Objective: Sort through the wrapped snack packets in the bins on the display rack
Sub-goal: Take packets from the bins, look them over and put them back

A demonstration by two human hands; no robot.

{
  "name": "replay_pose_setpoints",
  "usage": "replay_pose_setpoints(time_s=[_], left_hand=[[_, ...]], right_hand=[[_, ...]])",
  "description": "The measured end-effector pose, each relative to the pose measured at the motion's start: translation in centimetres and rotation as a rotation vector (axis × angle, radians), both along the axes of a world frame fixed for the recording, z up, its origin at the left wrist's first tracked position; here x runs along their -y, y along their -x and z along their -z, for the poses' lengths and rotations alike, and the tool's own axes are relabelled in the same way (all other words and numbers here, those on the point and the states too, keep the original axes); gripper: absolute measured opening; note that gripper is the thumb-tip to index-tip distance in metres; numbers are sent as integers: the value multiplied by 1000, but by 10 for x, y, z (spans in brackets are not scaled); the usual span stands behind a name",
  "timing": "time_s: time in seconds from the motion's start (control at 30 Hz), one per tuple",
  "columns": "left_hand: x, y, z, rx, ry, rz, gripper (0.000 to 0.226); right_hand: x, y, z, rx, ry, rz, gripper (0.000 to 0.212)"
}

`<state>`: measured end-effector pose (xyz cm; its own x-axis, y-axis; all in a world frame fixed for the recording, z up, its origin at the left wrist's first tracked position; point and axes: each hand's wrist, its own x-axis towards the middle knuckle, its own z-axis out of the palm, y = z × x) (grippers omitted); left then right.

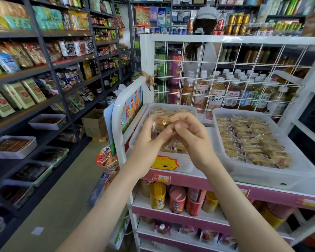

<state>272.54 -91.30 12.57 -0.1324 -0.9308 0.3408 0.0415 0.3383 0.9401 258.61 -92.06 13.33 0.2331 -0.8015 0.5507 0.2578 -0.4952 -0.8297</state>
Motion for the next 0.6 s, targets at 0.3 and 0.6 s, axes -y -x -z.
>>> replay_pose_setpoints(time_s=[0.3,0.6], left_hand=[[7,-17,6,-412,-247,62,45],[10,-30,13,-531,-308,124,39]], right_hand=[[11,14,7,-144,-223,437,23],[14,10,5,-185,-234,367,21]])
